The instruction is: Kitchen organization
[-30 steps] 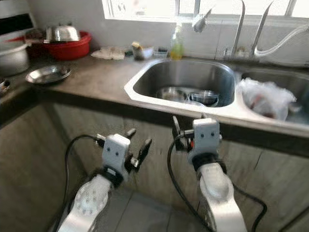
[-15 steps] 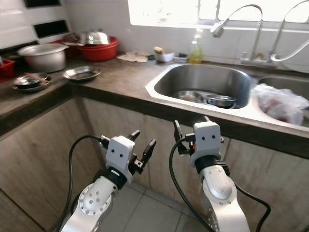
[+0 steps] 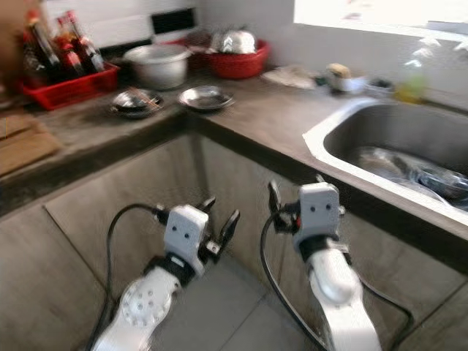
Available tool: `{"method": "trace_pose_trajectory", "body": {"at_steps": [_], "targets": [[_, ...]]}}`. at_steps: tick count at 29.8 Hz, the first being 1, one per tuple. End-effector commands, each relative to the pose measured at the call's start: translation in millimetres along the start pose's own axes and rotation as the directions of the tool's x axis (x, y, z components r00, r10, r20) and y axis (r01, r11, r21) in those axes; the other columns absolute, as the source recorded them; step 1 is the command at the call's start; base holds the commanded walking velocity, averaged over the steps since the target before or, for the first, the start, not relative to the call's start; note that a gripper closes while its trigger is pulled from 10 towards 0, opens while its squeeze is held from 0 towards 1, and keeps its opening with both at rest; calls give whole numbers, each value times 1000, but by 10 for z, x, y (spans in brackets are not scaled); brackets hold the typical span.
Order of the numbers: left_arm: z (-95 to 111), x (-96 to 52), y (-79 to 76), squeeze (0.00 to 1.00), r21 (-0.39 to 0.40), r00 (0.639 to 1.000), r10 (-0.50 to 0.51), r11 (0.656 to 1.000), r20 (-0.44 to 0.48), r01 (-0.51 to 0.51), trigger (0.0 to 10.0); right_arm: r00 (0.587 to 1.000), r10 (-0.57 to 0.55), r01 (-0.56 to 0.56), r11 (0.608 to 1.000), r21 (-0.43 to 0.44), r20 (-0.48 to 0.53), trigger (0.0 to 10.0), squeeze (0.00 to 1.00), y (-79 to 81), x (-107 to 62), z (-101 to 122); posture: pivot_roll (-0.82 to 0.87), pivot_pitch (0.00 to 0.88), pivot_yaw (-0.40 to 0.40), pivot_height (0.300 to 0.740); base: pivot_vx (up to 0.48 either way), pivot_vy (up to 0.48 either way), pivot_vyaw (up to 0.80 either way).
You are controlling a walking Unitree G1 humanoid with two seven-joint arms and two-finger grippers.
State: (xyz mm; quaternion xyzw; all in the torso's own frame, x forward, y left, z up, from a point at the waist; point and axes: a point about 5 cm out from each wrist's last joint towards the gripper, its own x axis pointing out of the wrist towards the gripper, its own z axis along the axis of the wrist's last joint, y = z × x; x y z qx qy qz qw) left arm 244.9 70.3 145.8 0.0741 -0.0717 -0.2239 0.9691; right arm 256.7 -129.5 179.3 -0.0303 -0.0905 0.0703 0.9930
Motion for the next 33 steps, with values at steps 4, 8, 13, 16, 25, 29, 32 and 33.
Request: {"method": "trace_pose_trajectory", "body": {"at_steps": [4,8,13,16,25,29,32,33], "targets": [[57,24,-68,0,-4,999,-22,1000,23,22,10000,1000,-19,19,1000,-10,5,10000,0,-62,5,18,0,0,-14,740,341,0,800],[57,27,-64,0,-4,999,-24,1000,25,24,10000,1000,-22,22,1000,-8,7,10000,0,-62,16,21,1,0,-12,740,345,0,800],[58,30,-62,0,-3,999,-28,1000,27,28,10000,999,-33,33,999,4,9,10000,0,-72,32,23,1,0,-11,740,342,0,446],[60,32,-62,0,-3,999,-28,1000,27,28,10000,999,-34,34,999,3,10,10000,0,-76,36,25,3,0,-13,740,342,0,0],[61,35,-66,0,-3,999,-30,1000,26,30,10000,999,-39,39,999,11,15,10000,0,-76,62,35,5,0,-13,740,342,0,0],[61,34,-63,0,-3,999,-28,1000,25,28,10000,999,-47,47,999,22,12,10000,0,-71,73,33,7,0,-15,740,345,0,0],[62,36,-61,0,-4,999,-27,1000,25,27,10000,999,-50,49,998,24,11,10000,0,-72,78,32,7,0,-15,740,345,0,0],[64,37,-59,0,-4,999,-26,1000,26,26,10000,999,-52,52,998,26,10,10000,0,-74,82,33,6,0,-14,740,341,0,0]]}}
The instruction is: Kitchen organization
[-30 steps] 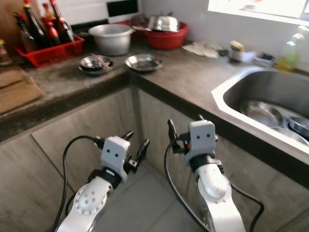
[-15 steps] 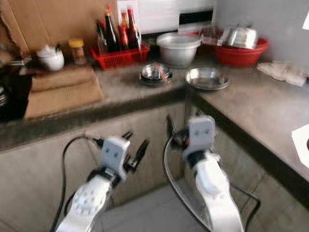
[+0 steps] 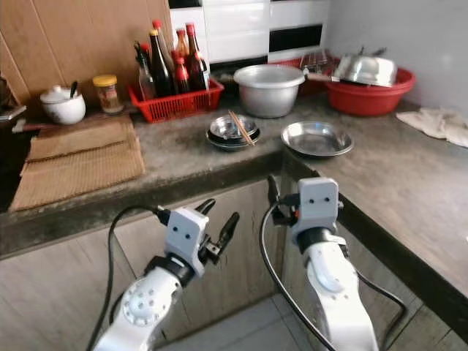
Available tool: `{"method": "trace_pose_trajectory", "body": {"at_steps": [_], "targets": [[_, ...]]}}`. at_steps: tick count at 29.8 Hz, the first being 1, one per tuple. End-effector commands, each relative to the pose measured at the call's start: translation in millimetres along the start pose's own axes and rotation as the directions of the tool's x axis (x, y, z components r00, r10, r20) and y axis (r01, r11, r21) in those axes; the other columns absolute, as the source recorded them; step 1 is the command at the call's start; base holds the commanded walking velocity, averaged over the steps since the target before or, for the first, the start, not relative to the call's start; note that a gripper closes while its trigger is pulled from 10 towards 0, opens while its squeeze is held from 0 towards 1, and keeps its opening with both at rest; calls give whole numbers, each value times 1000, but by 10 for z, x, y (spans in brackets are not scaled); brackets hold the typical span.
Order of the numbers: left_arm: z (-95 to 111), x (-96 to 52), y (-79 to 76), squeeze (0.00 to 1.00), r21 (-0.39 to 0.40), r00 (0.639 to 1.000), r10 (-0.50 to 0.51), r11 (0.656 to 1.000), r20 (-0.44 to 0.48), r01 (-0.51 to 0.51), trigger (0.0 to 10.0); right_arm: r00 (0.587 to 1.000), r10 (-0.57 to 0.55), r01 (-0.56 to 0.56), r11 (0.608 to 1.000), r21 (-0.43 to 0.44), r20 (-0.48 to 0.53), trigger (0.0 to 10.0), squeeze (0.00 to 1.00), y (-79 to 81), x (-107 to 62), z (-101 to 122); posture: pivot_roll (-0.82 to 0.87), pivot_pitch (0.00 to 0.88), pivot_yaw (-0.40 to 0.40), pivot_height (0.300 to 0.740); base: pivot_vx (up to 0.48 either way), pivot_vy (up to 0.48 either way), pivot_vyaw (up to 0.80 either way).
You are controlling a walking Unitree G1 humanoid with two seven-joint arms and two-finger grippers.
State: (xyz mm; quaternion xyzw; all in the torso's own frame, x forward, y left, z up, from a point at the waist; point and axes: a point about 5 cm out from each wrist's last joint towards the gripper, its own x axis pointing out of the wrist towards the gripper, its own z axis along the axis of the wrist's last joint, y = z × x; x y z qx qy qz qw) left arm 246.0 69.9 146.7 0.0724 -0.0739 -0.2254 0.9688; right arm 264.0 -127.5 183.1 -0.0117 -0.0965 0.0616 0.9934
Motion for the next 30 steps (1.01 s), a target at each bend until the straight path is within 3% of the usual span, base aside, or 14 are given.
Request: {"method": "trace_pose_trajectory", "body": {"at_steps": [1,14,26,29,30], "targets": [[57,25,-61,0,-2,1000,-23,1000,21,23,10000,999,-32,32,999,-9,-3,10000,0,-81,7,12,6,0,-14,740,341,0,0],[58,29,-49,0,-4,1000,-18,1000,21,18,10000,999,-36,36,999,1,1,10000,0,-73,36,29,6,0,-11,740,336,0,-766],[49,33,-58,0,-17,1000,-1,1000,12,1,10000,999,-32,32,999,23,-1,10000,0,-81,125,60,4,0,-16,740,20,0,0],[50,31,-59,0,-19,1000,0,1000,12,0,10000,1000,-20,20,999,40,1,10000,0,-68,227,86,2,0,-20,740,0,0,0],[53,25,-62,0,-18,1000,1,1000,12,-1,10000,1000,-19,20,999,40,-21,10000,0,-64,343,75,6,0,-25,740,0,0,0]]}}
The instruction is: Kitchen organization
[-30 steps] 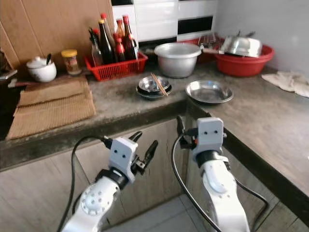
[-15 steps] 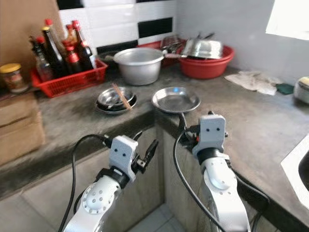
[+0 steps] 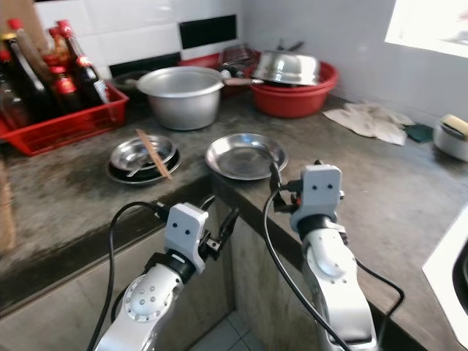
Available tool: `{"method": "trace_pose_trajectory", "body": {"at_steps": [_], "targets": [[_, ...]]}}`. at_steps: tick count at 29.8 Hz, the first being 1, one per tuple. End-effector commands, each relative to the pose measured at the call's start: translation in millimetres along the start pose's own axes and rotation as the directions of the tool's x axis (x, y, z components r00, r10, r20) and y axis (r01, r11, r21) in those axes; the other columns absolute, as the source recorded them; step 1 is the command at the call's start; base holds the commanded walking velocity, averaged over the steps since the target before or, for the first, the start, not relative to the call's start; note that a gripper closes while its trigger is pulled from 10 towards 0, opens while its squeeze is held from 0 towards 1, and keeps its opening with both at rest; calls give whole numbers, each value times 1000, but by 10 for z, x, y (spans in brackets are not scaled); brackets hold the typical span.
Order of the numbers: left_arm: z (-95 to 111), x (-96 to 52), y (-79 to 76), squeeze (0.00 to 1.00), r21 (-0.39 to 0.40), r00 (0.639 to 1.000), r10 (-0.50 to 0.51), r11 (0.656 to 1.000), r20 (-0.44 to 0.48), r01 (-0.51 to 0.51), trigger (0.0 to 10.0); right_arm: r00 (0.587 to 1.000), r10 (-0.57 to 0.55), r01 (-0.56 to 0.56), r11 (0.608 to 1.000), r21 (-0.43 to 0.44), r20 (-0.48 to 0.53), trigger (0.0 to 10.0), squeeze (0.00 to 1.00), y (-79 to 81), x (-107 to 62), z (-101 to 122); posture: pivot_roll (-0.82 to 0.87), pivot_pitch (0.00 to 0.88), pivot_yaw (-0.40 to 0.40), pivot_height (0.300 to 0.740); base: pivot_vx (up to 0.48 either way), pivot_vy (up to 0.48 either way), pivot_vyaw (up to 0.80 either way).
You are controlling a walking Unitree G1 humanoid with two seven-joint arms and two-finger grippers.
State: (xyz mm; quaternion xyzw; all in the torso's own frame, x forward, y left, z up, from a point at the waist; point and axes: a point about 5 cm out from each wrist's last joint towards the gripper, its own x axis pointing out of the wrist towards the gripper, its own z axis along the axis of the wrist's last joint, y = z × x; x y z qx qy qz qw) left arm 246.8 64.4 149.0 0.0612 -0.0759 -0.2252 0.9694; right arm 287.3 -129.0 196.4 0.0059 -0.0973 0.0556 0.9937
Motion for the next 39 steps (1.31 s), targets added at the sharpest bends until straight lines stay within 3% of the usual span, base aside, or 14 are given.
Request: {"method": "trace_pose_trajectory", "body": {"at_steps": [1,2,6,11,13,16,20,28,39], "targets": [[26,-8,-21,0,2,1000,-2,1000,3,2,10000,1000,-4,5,1000,7,-24,10000,0,-16,93,-9,6,0,-25,740,0,0,0],[29,-17,-28,0,2,1000,-2,1000,3,2,10000,997,-32,32,999,-1,-71,10000,0,-34,206,-53,9,2,-28,740,0,0,0],[34,-39,-49,0,-5,1000,-1,1000,0,1,10000,988,-63,65,998,11,-141,10000,0,-56,386,-109,15,11,-39,740,0,0,0],[35,-80,-79,0,-7,1000,-2,1000,-6,2,10000,967,-90,103,994,41,-238,10000,0,-90,594,-181,28,24,-55,740,0,0,0],[35,-80,-79,0,-7,1000,-2,1000,-6,2,10000,967,-90,103,994,41,-238,10000,0,-90,594,-181,28,24,-55,740,0,0,0],[31,-103,-74,0,-8,1000,5,1000,-14,-5,10000,931,-141,170,984,58,-337,10000,0,-185,793,-245,36,36,-66,740,0,0,0],[24,-128,-89,0,-9,1000,6,1000,-22,-6,10000,904,-173,199,980,28,-391,10000,0,-236,938,-219,37,41,-70,740,0,0,0],[21,-143,-118,0,-13,1000,4,1000,-30,-5,10000,864,-169,201,980,17,-474,10000,0,-279,1082,-166,36,43,-75,740,0,0,0],[20,-139,-118,0,-12,1000,6,1000,-30,-6,10000,777,-125,243,964,111,-617,10000,0,-264,1155,-223,32,36,-80,740,0,0,0]]}}
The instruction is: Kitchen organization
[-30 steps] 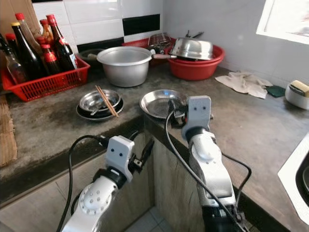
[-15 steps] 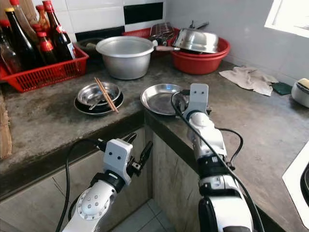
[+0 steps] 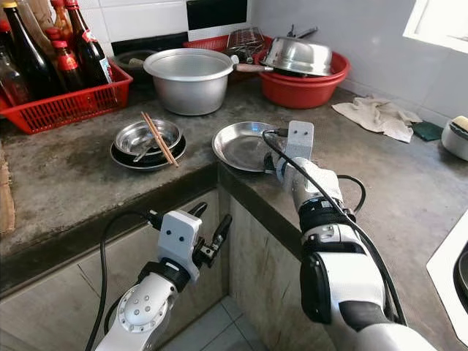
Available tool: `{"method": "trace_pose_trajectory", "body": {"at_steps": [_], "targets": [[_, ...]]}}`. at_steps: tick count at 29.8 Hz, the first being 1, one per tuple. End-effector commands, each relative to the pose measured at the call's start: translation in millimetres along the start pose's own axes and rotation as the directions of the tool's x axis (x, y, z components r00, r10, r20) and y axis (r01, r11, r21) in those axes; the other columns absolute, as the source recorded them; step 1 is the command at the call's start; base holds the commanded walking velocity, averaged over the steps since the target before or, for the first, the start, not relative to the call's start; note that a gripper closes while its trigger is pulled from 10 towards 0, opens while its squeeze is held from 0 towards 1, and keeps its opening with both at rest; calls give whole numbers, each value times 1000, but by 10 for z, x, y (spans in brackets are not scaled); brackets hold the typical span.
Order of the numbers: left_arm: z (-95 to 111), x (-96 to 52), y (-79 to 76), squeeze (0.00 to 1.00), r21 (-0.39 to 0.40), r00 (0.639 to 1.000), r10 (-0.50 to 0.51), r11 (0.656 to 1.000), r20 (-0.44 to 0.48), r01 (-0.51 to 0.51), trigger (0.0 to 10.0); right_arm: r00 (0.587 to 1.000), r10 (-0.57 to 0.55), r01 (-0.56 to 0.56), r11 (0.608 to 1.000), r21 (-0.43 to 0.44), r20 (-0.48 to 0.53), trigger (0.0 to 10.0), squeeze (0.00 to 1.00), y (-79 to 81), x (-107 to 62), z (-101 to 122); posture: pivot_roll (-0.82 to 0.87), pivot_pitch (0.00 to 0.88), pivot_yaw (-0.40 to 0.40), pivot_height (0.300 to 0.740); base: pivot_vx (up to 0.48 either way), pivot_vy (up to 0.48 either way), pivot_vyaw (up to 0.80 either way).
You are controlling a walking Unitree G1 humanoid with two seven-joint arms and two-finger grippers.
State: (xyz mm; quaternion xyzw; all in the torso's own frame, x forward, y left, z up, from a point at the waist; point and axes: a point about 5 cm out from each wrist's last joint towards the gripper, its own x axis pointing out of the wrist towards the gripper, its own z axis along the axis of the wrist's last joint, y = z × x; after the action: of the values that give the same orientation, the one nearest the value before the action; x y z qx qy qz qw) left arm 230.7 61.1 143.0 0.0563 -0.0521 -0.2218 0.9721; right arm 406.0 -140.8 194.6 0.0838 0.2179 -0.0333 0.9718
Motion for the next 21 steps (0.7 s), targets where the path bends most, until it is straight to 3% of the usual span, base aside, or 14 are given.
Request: {"method": "trace_pose_trajectory", "body": {"at_steps": [1,4,5,6,21], "targets": [[52,-2,-12,0,6,1000,1,1000,17,-1,10000,999,3,-2,1000,17,-45,10000,0,-2,9,26,33,37,-84,740,0,0,0],[67,6,-5,0,5,1000,8,1000,23,-8,10000,997,6,-4,1000,25,-83,10000,0,12,23,13,34,39,-88,740,0,0,0],[69,10,-6,0,4,1000,9,1000,24,-9,10000,995,1,2,999,37,-98,7765,0,7,28,7,36,39,-89,740,0,0,0],[68,10,-5,0,5,1000,11,1000,23,-11,10000,994,3,3,999,49,-111,0,0,8,28,-1,37,41,-92,740,0,0,0],[70,31,27,0,6,999,31,1000,26,-31,10000,985,-3,41,975,218,-172,0,0,-8,33,14,33,46,-92,740,0,0,0]]}}
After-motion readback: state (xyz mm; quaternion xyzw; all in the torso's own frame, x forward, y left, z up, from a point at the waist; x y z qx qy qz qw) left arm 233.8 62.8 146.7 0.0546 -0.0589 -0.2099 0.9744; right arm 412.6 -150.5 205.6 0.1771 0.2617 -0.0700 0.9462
